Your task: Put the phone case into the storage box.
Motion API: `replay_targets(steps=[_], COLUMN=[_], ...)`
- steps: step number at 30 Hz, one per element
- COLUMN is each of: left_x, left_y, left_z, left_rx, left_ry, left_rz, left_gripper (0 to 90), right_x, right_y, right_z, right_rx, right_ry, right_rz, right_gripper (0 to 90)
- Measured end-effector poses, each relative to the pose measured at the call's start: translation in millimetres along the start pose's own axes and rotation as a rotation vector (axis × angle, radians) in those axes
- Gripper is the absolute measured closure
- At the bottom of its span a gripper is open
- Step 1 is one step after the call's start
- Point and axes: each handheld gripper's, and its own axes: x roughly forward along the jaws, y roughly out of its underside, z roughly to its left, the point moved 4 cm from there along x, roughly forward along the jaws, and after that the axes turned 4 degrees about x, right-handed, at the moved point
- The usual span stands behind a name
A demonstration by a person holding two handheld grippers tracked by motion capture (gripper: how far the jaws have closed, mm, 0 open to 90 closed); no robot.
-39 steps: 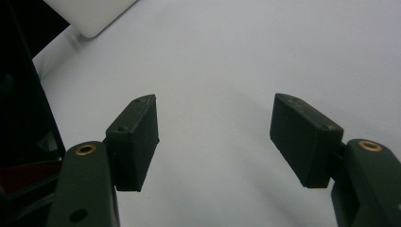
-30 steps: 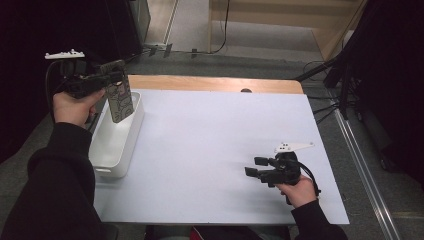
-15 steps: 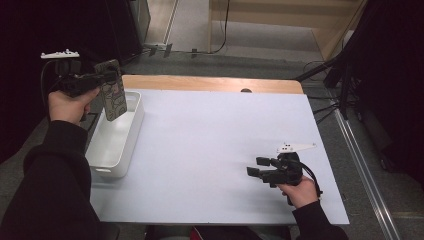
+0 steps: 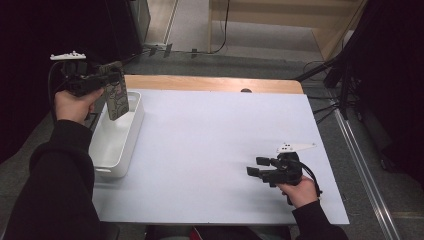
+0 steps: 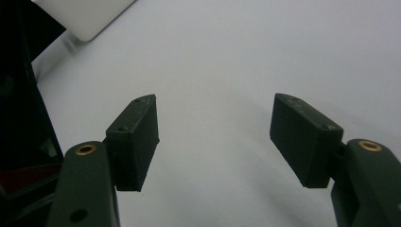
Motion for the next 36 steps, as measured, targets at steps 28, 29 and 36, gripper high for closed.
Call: replay_targets(steps=[28,29,36], left_x=[42.8,43.1,48.8], left_y=[31.4,32.2,37.2], left_z=[20.4,20.9,22.2], left_rx=[-0.025,-0.025,-0.018], left_ry=[0.044,0.047,0.059], left_rz=[0.031,0.03,0.049], left_gripper=[86.1,86.1,86.1], right_x=[0.0,0.1,0.9], right_y=[0.4,0.4,0.5], right_z=[-3.1,-3.3,-3.7], right_rx=[0.019,0.018,0.02], right_ry=[0.001,0.001,0.004], right_rz=[-0.003,-0.002,-0.002], right_gripper=[32.1,32.1,32.1])
